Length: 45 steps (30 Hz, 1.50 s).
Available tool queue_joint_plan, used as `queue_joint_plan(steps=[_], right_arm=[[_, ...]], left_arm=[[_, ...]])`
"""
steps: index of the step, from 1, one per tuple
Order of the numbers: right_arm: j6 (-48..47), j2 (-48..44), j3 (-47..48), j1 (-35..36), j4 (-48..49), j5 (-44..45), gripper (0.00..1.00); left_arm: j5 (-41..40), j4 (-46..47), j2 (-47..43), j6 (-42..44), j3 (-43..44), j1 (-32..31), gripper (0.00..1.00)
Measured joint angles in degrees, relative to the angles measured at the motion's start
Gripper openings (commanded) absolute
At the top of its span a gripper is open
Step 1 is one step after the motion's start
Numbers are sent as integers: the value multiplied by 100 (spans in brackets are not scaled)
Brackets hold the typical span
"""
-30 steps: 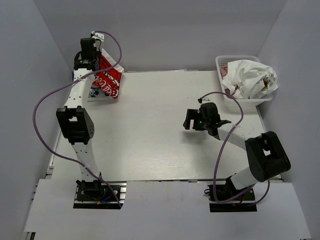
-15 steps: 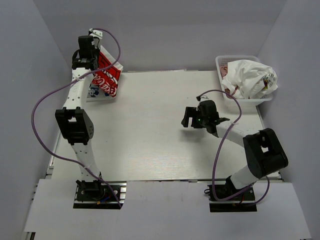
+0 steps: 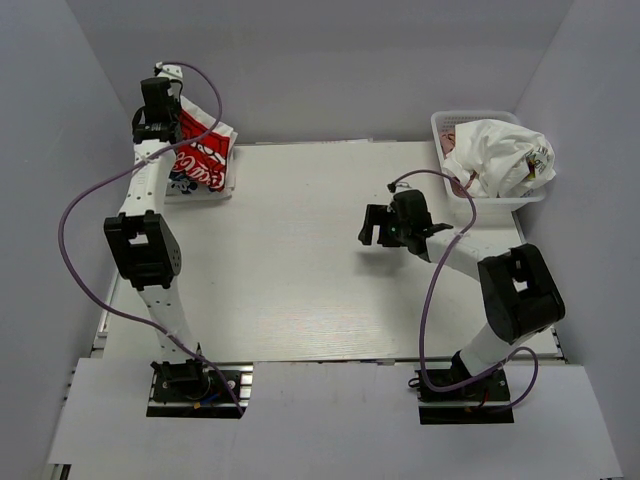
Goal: Fold and stack the t-shirts
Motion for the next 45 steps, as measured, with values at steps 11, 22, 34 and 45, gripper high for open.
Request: queue_joint_plan(steps=[11,22,34,45], right_arm=[[0,179,282,0,-254,48,90],[-42,157,345,11,-472,177,90],[-118,-1705,-22,9,-562,184,90],[184,-3901,-2052,4,-629,136,90]], left_arm=[[-133,671,962,-105,-173,389,46],[-549,706,1235,-483,-120,605,100],[632,-79,-1281,-1707,-1884,74,100],[1668,1008,-5462,-3842,-6697,-1703,100]])
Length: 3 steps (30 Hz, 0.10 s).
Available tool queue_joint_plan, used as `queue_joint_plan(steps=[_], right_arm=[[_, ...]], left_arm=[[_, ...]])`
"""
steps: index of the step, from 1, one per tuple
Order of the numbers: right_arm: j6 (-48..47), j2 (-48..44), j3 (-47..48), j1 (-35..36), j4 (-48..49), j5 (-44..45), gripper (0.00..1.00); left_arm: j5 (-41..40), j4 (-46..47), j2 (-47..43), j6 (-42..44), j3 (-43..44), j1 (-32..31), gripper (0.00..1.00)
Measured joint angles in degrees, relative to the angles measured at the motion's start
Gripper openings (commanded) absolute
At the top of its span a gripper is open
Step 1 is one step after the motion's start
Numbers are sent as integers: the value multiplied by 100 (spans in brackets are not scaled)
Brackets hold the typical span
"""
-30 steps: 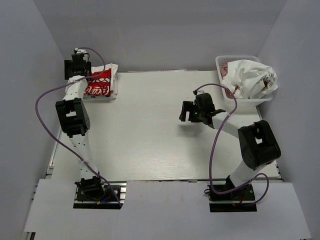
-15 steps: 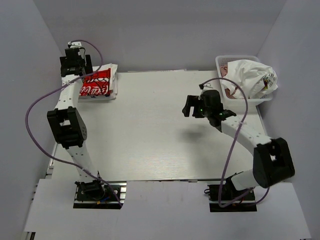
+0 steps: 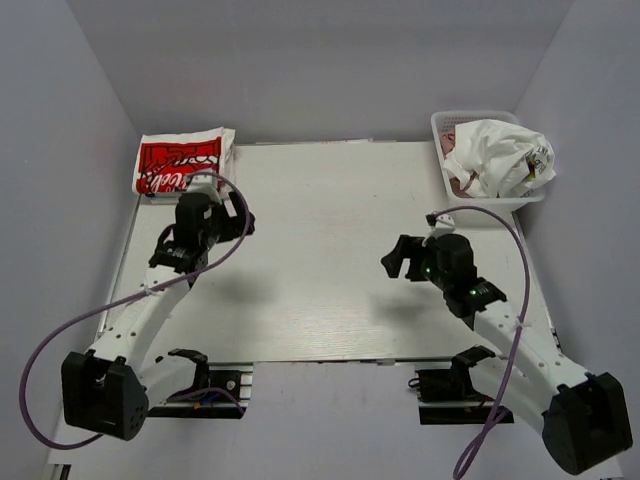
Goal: Fold and stack the t-shirts
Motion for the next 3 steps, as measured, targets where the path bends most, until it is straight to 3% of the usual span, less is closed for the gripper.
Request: queue_joint_plan(steps=[3], right_arm=[[55,-452,-417,0,103,0,90]], left_arm=[[203,-55,-107,-289,-678,-116,100]])
